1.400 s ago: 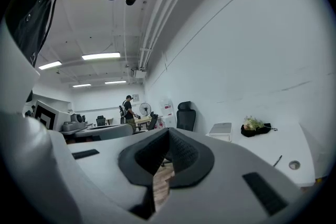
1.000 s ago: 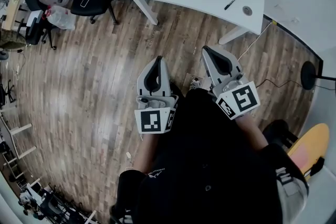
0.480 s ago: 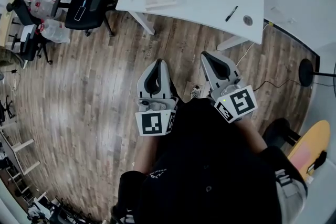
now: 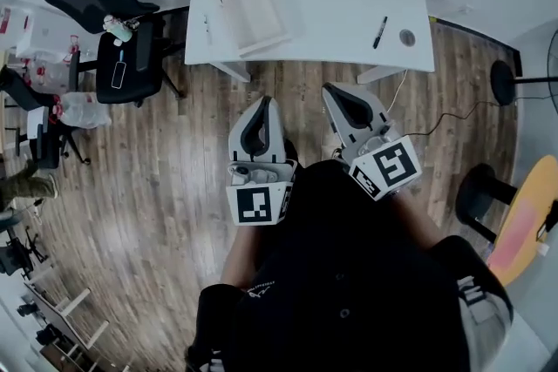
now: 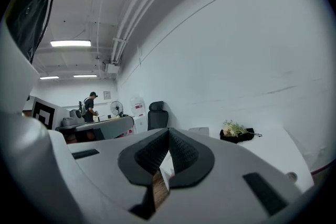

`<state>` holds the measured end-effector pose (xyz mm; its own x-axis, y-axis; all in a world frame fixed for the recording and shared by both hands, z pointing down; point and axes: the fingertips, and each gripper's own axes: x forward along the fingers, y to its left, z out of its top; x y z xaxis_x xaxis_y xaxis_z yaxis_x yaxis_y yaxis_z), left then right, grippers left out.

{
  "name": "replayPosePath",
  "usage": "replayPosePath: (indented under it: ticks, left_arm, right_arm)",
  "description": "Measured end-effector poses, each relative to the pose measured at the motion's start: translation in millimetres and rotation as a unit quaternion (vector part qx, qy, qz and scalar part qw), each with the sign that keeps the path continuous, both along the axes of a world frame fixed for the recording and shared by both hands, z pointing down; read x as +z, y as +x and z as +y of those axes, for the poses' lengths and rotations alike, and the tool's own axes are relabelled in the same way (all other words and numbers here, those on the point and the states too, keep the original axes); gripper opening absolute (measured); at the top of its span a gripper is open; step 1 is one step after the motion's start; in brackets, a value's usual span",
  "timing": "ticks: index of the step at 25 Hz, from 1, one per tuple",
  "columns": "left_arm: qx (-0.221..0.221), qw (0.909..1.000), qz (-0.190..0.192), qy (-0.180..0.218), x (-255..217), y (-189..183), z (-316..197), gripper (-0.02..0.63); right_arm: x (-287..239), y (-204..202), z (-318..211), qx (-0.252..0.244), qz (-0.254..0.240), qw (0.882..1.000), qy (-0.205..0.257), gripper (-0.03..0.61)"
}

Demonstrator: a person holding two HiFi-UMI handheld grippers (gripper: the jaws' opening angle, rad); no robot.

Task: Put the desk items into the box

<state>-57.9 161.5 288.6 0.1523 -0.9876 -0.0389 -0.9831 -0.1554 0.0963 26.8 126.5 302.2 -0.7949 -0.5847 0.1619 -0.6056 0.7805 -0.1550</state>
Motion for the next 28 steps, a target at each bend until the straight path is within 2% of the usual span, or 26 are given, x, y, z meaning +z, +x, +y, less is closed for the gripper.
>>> replayPosePath:
  ticks: [8,14,18,23,28]
  left_arm:
    - [0.087,0.9961,0.008,0.010,-1.1,-51.2,-57.6,0.008]
    - [0.156,0.9877,-0.003,0.006,16.5,-60.0,-92.6,0.008]
    - [0.192,0.9814,0.004,-0.009,25.8,-48.0,-116.9,0.008]
    - [0.251,0.9679,-0.005,-0.018,37.4,-9.0,-149.7,0.008]
    - [0.285,0.9582,-0.020,-0.021,43.9,31.4,-182.2,0.008]
  right_arm:
    - [9.1,-53.1,-47.9,0.078,0.010,0.997,-0.004,-0.002]
    - [30.8,-65.2,-71.5,0.142,0.027,0.989,-0.019,-0.002]
    - [40.3,-50.7,-89.6,0.182,0.039,0.982,-0.031,-0.002]
    - [61.6,-8.0,-114.5,0.248,0.048,0.966,-0.061,-0.002]
    - [79.7,35.2,-153.4,0.290,0.045,0.953,-0.078,-0.002]
